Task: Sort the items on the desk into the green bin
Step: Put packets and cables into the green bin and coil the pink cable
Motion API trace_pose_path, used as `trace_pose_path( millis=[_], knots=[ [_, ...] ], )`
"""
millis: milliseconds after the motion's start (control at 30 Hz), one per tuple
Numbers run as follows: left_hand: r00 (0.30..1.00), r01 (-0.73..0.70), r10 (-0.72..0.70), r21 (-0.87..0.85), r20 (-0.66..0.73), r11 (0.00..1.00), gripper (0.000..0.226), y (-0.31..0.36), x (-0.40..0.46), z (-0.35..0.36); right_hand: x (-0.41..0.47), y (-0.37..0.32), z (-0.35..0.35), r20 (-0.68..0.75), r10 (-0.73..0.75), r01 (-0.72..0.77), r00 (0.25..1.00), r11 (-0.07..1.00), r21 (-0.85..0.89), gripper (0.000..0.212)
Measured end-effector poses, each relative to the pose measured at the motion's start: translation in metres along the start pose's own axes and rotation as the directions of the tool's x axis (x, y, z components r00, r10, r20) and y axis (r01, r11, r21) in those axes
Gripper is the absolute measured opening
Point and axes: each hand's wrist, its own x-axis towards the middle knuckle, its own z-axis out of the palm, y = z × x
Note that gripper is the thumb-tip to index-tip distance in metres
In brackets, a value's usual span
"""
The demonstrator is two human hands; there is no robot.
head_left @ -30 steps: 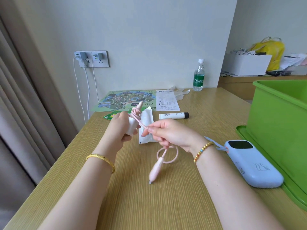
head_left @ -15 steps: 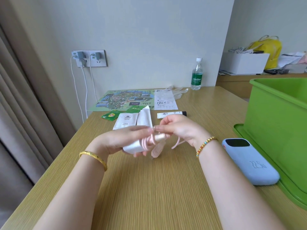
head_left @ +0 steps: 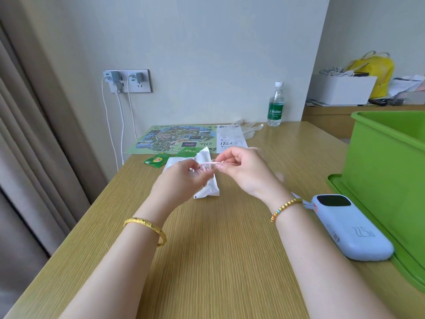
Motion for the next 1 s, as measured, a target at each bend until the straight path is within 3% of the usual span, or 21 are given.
trace_pose_path(
  millis=[100,233,367,467,600,667,733,800,933,1000],
  knots=[
    [0.981,0.008,-0.004,0.021,-0.194,1.000,0.035,-0.003,0.003,-0.003,-0.002,0.000,0.002,-0.052,-0.049,0.040,0.997,0.986,-0.161,0.008],
    [0.973,0.053,-0.128,-0.358,-0.190,0.932,0.029,-0.007,0.009,-0.005,-0.004,0.000,0.003,-0.054,-0.051,0.034,0.997,0.957,-0.287,0.016],
    [0.966,0.201,-0.256,-0.700,0.027,0.686,0.027,-0.007,0.006,-0.011,-0.006,0.001,0.004,0.102,-0.008,0.030,0.995,0.977,-0.213,0.022],
    [0.972,0.222,-0.177,-0.854,0.156,0.471,0.027,-0.003,0.005,-0.013,-0.004,0.002,0.004,0.207,0.046,-0.007,0.977,0.983,-0.185,0.023],
    [0.958,0.265,0.016,-0.903,0.288,0.338,0.038,0.003,0.002,-0.015,-0.003,0.002,-0.002,0.302,0.116,-0.140,0.946,0.988,0.059,0.018],
    [0.927,0.240,0.163,-0.868,0.337,0.435,0.044,0.005,-0.003,-0.016,-0.004,0.003,-0.005,0.317,0.151,-0.192,0.937,0.976,0.104,0.020],
    [0.886,0.115,0.277,-0.754,0.373,0.647,0.044,0.005,-0.007,-0.013,-0.003,0.005,-0.009,0.308,0.183,-0.227,0.934,0.967,0.113,0.020],
    [0.841,0.023,0.314,-0.609,0.440,0.793,0.033,0.005,-0.010,-0.014,-0.002,0.008,-0.012,0.295,0.224,-0.263,0.929,0.960,0.097,0.015],
    [0.717,-0.008,0.311,-0.438,0.624,0.899,0.022,0.001,-0.012,-0.017,-0.004,0.008,-0.010,0.335,0.279,-0.278,0.900,0.959,-0.051,0.012],
    [0.712,-0.046,0.265,-0.334,0.650,0.941,0.030,0.001,-0.013,-0.016,-0.004,0.007,-0.009,0.341,0.283,-0.277,0.896,0.959,-0.066,0.014]
  ],
)
